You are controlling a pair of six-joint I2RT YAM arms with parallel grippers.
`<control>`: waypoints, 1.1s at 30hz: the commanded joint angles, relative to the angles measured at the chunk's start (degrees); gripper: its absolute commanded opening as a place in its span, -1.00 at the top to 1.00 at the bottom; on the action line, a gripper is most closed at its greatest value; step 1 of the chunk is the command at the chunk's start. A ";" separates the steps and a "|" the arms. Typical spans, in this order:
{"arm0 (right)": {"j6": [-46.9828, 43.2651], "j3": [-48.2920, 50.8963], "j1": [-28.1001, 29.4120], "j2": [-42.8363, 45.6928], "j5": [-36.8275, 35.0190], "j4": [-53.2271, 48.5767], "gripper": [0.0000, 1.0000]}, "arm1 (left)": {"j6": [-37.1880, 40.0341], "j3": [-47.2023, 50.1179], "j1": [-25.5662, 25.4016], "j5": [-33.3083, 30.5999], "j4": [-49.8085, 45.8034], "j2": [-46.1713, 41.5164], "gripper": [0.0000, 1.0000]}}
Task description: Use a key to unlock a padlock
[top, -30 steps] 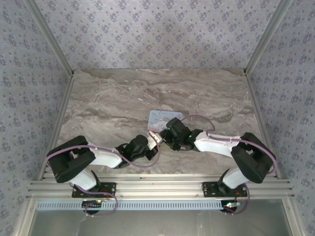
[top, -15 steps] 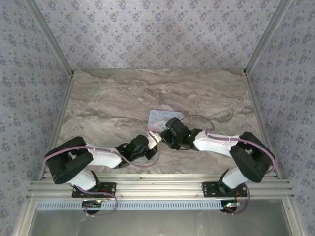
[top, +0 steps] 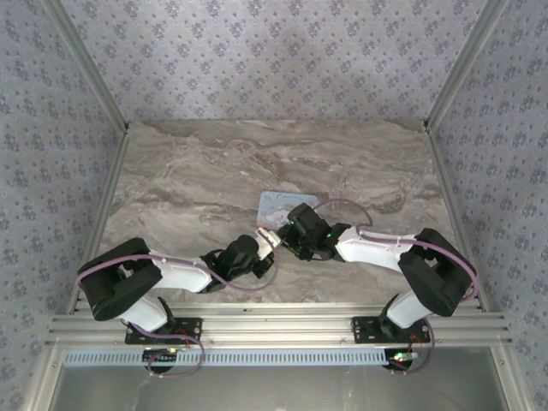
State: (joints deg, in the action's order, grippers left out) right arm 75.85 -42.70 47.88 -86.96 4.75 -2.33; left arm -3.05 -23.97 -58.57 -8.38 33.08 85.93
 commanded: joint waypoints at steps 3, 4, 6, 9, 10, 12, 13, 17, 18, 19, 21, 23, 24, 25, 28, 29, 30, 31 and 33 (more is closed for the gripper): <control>0.97 -0.29 0.73 0.16 2.15 2.84 0.13 | -1.36 -0.52 -1.29 1.87 6.88 0.20 1.00; 0.98 -0.12 0.79 0.21 2.25 2.82 0.15 | -1.83 -0.23 -1.36 2.03 7.78 0.22 1.00; 1.17 0.14 0.64 0.14 2.60 2.85 0.27 | -3.14 0.31 -1.33 2.66 9.92 0.37 1.00; 1.27 0.34 0.29 0.29 3.20 3.02 0.44 | -4.86 0.82 -1.29 3.16 12.45 0.88 1.00; 1.24 0.35 0.13 0.43 3.29 2.89 0.46 | -5.26 1.06 -1.32 3.20 13.35 1.05 1.00; 1.22 0.34 0.02 0.78 3.29 2.65 0.53 | -5.95 1.53 -1.29 3.29 14.68 1.34 1.00; 1.13 0.37 -0.14 0.94 3.29 2.52 0.59 | -6.09 1.47 -1.33 3.29 14.71 1.44 1.00; 0.79 0.30 -0.45 1.83 2.92 1.18 0.85 | -5.86 1.51 -1.30 3.27 14.22 1.70 1.00; 0.74 0.25 -0.42 2.04 2.75 0.80 0.88 | -5.83 1.55 -1.35 3.25 14.04 1.81 1.00; 0.71 0.25 -0.44 2.22 2.55 0.35 0.89 | -5.78 1.72 -1.34 3.04 14.03 1.78 1.00; 0.57 0.33 -0.56 2.57 2.28 -0.43 0.91 | -5.75 1.90 -1.35 2.95 13.90 1.78 1.00; 0.12 0.52 -0.55 2.81 2.11 -0.57 1.00 | -5.68 1.84 -1.34 2.98 13.44 1.87 1.00; -0.32 0.72 -0.43 3.00 2.10 -0.32 1.00 | -5.73 1.80 -1.34 3.03 13.10 1.87 1.00; -0.84 0.81 -0.43 3.11 2.10 -0.26 1.00 | -5.89 1.67 -1.32 2.96 12.58 1.87 1.00; -2.35 1.56 -0.80 3.70 1.24 -0.83 1.00 | -6.50 1.35 -1.29 2.80 10.72 1.87 0.63; -2.56 2.37 -1.17 3.84 1.14 -0.64 1.00 | -6.82 1.57 -1.29 2.61 10.71 1.87 0.57; -2.71 3.41 -1.84 3.87 1.50 0.07 1.00 | -7.28 1.73 -1.12 2.47 10.69 1.94 0.52; -2.66 4.77 -2.66 3.85 2.16 1.34 1.00 | -7.84 1.88 -0.92 2.45 10.61 2.17 0.50; -2.12 7.21 -4.01 3.96 3.60 4.92 1.00 | -8.74 2.15 -0.29 2.66 10.56 2.48 0.49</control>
State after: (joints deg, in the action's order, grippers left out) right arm 74.30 -38.61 45.63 -83.90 7.25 0.69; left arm -9.89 -22.28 -59.33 -5.58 43.51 87.57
